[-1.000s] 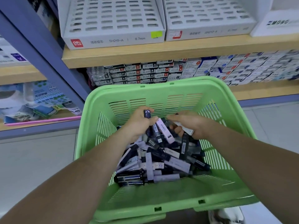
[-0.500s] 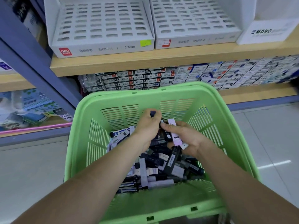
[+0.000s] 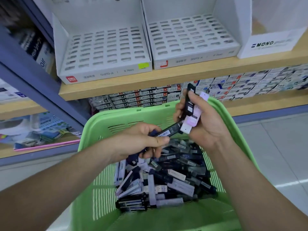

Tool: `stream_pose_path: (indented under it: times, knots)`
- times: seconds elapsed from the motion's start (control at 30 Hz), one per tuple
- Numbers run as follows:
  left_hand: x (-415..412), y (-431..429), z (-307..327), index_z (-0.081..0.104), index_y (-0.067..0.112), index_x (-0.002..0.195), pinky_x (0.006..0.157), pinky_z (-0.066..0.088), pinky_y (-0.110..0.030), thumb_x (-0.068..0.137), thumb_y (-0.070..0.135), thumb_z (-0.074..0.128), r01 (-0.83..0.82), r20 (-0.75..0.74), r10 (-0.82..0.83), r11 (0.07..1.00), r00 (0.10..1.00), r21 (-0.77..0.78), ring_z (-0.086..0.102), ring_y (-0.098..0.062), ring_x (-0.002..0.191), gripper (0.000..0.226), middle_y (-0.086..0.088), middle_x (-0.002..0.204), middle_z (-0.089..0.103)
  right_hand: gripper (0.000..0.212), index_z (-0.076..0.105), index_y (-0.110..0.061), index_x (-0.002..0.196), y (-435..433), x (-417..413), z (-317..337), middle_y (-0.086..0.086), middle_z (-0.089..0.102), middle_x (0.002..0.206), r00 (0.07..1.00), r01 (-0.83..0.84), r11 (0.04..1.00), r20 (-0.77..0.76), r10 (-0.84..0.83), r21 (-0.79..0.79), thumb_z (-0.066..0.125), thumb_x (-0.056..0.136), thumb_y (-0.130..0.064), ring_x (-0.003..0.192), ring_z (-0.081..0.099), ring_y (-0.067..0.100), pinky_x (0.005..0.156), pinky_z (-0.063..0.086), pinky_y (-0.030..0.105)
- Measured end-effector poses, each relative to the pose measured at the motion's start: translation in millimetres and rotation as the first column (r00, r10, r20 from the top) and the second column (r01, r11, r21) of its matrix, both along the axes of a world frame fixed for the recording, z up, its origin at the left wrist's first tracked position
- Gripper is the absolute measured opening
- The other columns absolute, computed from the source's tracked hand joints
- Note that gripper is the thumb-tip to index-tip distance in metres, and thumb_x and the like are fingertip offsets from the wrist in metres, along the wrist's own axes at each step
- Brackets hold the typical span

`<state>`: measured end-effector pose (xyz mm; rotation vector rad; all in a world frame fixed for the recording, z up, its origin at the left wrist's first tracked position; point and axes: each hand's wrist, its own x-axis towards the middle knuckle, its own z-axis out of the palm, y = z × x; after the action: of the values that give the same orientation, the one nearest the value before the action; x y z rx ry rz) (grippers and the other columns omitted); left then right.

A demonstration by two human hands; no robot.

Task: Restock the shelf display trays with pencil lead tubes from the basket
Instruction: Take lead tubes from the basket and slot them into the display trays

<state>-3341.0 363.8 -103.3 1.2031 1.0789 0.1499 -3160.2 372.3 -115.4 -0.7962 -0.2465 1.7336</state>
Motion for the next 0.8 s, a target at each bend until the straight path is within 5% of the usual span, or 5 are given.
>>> stream_pose_path:
  times: [0.23, 0.43, 0.53, 0.63, 0.8]
  knots:
    - [-36.7, -7.3, 47.0, 0.055, 0.007, 0.091, 0.045, 0.033, -0.024, 0.092, 0.033, 0.050, -0.191, 0.086, 0.182, 0.974, 0.980, 0.118, 0.038, -0.019, 0.046, 0.027, -0.012, 0.060, 0.053, 0.011, 0.049, -0.012, 0.084, 8.3, -12.5, 17.4, 0.000, 0.052, 0.066, 0.976, -0.020, 0.999, -0.220, 0.009, -0.047, 0.060, 0.081, -0.013, 0.048, 0.049, 0.007, 0.046, 0.045, 0.017]
    - [-16.3, -19.7, 48.1, 0.052, 0.018, 0.087, 0.047, 0.035, -0.018, 0.095, 0.044, 0.037, -0.241, 0.029, 0.249, 0.893, 0.968, 0.380, 0.045, -0.009, 0.046, 0.031, 0.008, 0.054, 0.057, 0.024, 0.057, -0.007, 0.089, -12.9, -43.2, 21.0, -0.001, 0.055, 0.068, 0.964, -0.228, 0.969, 0.164, 0.212, 0.090, 0.072, 0.074, -0.018, 0.043, 0.038, 0.007, 0.040, 0.034, 0.017]
    - [-11.3, -22.3, 50.9, 0.043, 0.032, 0.095, 0.051, 0.034, -0.010, 0.093, 0.053, 0.019, 0.114, -0.311, 0.184, 0.667, 0.932, 0.736, 0.050, 0.006, 0.050, 0.031, 0.031, 0.059, 0.056, 0.026, 0.060, -0.009, 0.086, -17.7, -55.3, 25.3, -0.002, 0.050, 0.054, 0.937, -0.222, 0.968, 0.302, 0.178, 0.117, 0.075, 0.071, -0.022, 0.046, 0.038, 0.011, 0.045, 0.037, 0.021]
    - [-18.5, -17.9, 48.2, 0.027, 0.033, 0.102, 0.056, 0.042, -0.027, 0.087, 0.059, -0.004, 0.506, -0.619, 0.253, 0.392, 0.743, 0.768, 0.049, -0.005, 0.054, 0.043, 0.015, 0.060, 0.044, 0.019, 0.063, -0.014, 0.070, -13.5, -54.9, 28.1, 0.004, 0.052, 0.059, 0.938, -0.146, 0.979, 0.334, 0.091, 0.143, 0.080, 0.067, -0.019, 0.048, 0.043, 0.016, 0.049, 0.041, 0.025]
    - [-23.0, 0.9, 88.1, 0.060, 0.034, 0.096, 0.053, 0.040, -0.018, 0.077, 0.073, 0.036, 0.391, -0.422, -0.113, 0.637, 0.900, 0.665, 0.048, -0.004, 0.053, 0.050, 0.002, 0.063, 0.054, 0.050, 0.069, -0.005, 0.081, -6.9, -35.1, 19.4, 0.006, 0.047, 0.052, 0.967, -0.234, 0.958, 0.138, 0.212, 0.167, 0.095, 0.051, -0.035, 0.051, 0.043, 0.020, 0.059, 0.044, 0.026]
